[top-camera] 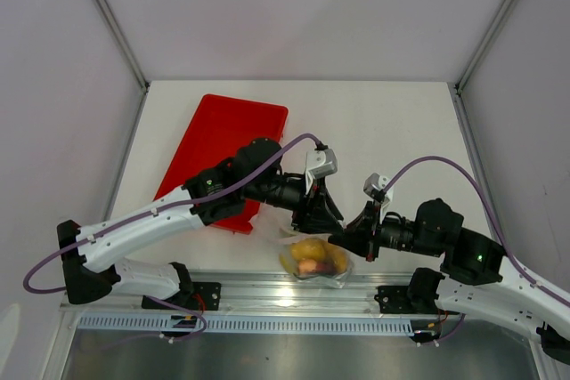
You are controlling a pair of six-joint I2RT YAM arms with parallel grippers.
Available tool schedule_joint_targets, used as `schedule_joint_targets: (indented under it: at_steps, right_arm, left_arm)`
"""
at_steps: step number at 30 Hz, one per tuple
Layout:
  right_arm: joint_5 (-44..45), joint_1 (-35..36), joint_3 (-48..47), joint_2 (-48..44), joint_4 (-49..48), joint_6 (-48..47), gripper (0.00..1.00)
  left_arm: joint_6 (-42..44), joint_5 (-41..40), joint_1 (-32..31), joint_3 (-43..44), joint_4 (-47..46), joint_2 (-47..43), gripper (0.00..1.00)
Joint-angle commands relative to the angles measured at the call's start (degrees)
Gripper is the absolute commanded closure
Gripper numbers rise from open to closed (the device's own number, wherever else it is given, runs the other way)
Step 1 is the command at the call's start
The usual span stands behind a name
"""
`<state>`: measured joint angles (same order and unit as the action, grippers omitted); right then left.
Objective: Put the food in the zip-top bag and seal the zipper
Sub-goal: Zip the zipper food storage bag at the center of the board.
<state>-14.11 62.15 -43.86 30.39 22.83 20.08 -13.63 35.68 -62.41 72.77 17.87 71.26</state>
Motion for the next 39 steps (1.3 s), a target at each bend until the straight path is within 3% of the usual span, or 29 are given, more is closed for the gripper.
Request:
schedule_joint_targets:
  at_steps: [1, 9, 18, 30, 34, 36, 39]
  right_arm:
    - [0.1, 0.0, -2.6, -1.0, -3.4, 1.5, 1.00]
    - [5.2, 0.0, -0.4, -1.6, -9.9, 5.8, 1.00]
    - [13.6, 0.0, -1.1, -3.2, -10.3, 9.2, 1.00]
    - [8.4, 0.0, 2.1, -6.1, -17.6, 13.8, 1.00]
    - [5.8, 0.0, 1.3, -5.8, -14.8, 10.1, 1.00]
    - [0.1, 0.0, 1.0, -5.4, -13.3, 5.6, 1.00]
    - [0.0, 0.0, -0.1, -5.2, -9.6, 1.9, 0.98]
  left_arm:
    - [-0.6, 2.0, 0.7, -0.1, -2.7, -1.0, 0.74]
    - [-2.4, 3.3, 1.2, -1.5, -3.9, -1.5, 0.99]
    - [-2.8, 2.8, 1.3, -1.5, -3.1, -1.0, 0.99]
    - [-3.4, -2.7, 3.2, -1.5, -0.7, -0.3, 1.00]
    - [-4.5, -0.6, 4.8, -1.6, -1.4, -0.9, 0.99]
    - [-5.0, 0.7, 5.1, -1.5, -2.4, -1.0, 0.99]
    - [-6.0, 2.9, 5.1, -1.3, -3.4, -1.3, 0.99]
